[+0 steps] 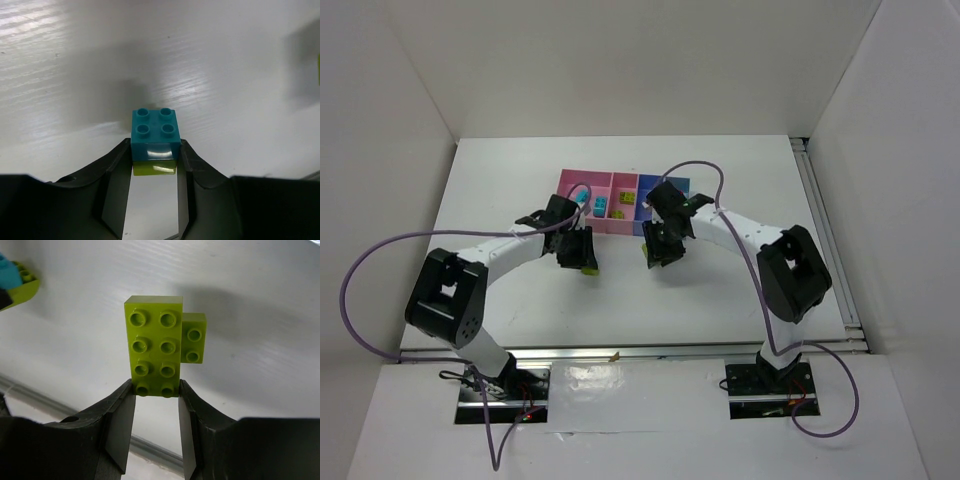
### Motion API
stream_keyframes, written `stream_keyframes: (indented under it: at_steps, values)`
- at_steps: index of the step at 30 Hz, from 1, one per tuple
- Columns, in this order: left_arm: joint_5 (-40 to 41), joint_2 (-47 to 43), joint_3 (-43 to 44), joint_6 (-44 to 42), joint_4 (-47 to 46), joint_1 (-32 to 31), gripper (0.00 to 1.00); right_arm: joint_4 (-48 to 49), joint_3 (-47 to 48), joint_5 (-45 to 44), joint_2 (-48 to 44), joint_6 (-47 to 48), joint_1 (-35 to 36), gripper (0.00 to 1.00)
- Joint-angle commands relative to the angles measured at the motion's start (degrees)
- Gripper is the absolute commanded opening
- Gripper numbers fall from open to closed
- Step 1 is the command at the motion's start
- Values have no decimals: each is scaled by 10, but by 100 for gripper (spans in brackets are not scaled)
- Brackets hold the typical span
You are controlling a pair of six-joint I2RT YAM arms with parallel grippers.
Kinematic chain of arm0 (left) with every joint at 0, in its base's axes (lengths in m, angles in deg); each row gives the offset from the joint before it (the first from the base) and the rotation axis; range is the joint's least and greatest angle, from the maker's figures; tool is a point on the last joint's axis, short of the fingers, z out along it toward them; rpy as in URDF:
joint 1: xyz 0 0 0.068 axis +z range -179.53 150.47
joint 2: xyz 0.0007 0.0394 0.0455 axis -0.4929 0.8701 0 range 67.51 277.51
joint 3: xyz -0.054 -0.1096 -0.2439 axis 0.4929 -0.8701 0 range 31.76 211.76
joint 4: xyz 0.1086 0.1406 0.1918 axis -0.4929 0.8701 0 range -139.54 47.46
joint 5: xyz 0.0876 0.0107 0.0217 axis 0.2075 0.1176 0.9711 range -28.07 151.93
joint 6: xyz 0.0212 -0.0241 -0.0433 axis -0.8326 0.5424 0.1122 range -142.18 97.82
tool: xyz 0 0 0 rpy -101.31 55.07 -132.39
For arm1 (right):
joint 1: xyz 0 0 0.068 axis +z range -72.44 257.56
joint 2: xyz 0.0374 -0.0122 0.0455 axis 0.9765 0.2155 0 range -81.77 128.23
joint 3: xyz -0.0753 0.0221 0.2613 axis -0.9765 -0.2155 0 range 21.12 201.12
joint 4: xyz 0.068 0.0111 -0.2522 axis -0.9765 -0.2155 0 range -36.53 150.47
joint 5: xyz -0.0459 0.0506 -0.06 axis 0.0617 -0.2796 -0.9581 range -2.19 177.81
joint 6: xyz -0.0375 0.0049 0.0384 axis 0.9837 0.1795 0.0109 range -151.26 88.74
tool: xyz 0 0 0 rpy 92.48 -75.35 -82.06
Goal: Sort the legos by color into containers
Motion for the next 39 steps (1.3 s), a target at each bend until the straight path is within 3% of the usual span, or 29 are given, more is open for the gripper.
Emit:
stream_keyframes:
  at_steps: [1,4,8,9,17,24,28,32,33,36,39]
  values:
    - [15,10,10,6,6,-1,31,-13,1,-71,16,-20,11,28]
    - [15,16,16,1,11,-1,33,-13,-4,-100,30,-34,11,28]
    - [1,16,30,-5,16,-1,5,-13,-10,-119,42,-41,22,40]
    - [-16,16,37,-14,23,-1,0,-13,-4,-119,42,-41,22,48]
    - [-175,-28,73,-59,43,42,0,-30,15,-125,32,-29,27,79]
    - [-355,-28,92,-37,16,91,0,-13,13,-105,-81,0,32,80]
    - [-485,-34,86,18,-62,121,0,57,0,-40,-143,14,32,76]
    - [-594,-28,69,128,-188,138,0,147,-6,83,-180,21,18,76]
    - [-604,-28,69,148,-216,145,0,161,-6,142,-180,21,11,76]
    - [-630,-23,63,220,-316,150,0,209,-1,233,-173,-7,-14,84]
    - [-637,-29,39,306,-440,150,0,294,-24,306,-166,-53,-39,85]
